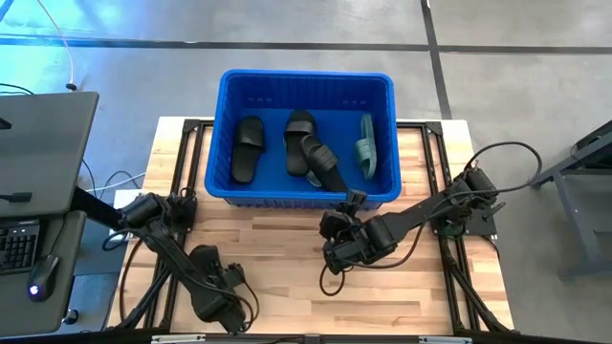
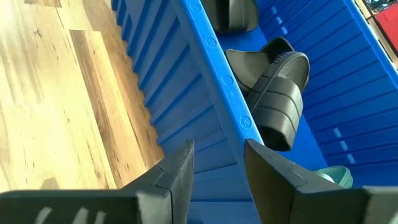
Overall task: Pick and place slides into bin
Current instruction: Put the black slide into the blue bin
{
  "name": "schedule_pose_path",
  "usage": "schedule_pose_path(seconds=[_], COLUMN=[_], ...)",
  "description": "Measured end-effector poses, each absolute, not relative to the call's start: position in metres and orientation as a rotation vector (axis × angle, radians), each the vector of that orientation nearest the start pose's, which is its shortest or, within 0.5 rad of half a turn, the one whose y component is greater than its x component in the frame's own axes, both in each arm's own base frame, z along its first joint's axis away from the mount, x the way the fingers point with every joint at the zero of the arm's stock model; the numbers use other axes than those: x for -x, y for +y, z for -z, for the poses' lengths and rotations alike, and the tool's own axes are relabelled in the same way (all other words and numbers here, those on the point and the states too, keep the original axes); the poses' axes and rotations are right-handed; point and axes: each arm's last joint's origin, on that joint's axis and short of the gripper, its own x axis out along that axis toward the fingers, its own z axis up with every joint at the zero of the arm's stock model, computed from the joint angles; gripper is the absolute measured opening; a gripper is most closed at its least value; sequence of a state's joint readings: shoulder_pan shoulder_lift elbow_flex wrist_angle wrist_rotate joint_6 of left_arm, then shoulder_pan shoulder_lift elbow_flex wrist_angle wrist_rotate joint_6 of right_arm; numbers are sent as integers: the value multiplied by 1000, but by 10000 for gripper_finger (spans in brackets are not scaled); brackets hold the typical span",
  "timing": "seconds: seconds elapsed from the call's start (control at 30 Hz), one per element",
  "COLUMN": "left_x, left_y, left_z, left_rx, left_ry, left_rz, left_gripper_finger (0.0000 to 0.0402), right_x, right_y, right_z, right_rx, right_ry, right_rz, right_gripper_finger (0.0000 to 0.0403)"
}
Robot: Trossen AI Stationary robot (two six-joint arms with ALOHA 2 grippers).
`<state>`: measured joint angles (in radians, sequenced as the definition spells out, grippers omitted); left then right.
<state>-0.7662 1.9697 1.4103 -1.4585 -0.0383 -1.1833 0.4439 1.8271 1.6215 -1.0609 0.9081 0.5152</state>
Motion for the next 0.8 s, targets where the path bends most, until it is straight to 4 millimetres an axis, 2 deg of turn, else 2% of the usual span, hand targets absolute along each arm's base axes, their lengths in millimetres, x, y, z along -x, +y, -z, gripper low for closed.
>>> schedule_pose_path(seconds=[0.17,0.33,0.43,0.53,0.6,0.7,0.8], left_x=[-222,-219,-217,-217,-219,-227,-238], left_y=[-213,-212,-210,-209,-211,-218,-226], left_z=[-166,-164,-165,-166,-171,-188,-211], left_rx=[-12,-25,-63,-87,-102,-115,-147], left_ry=[1810,1828,1855,1870,1867,1840,1735], left_rz=[-685,-695,-693,-671,-648,-602,-491], left_gripper_finger=[143,137,103,38,13,22,11], right_x=[-339,-339,-339,-339,-339,-339,-339], right_y=[136,136,136,136,136,136,137], right_z=[-286,-286,-286,-286,-286,-286,-286], right_rx=[332,332,332,332,332,333,324], right_ry=[839,839,839,839,839,839,839], right_rz=[625,625,625,625,625,624,622], right_gripper_finger=[131,130,131,130,130,130,129])
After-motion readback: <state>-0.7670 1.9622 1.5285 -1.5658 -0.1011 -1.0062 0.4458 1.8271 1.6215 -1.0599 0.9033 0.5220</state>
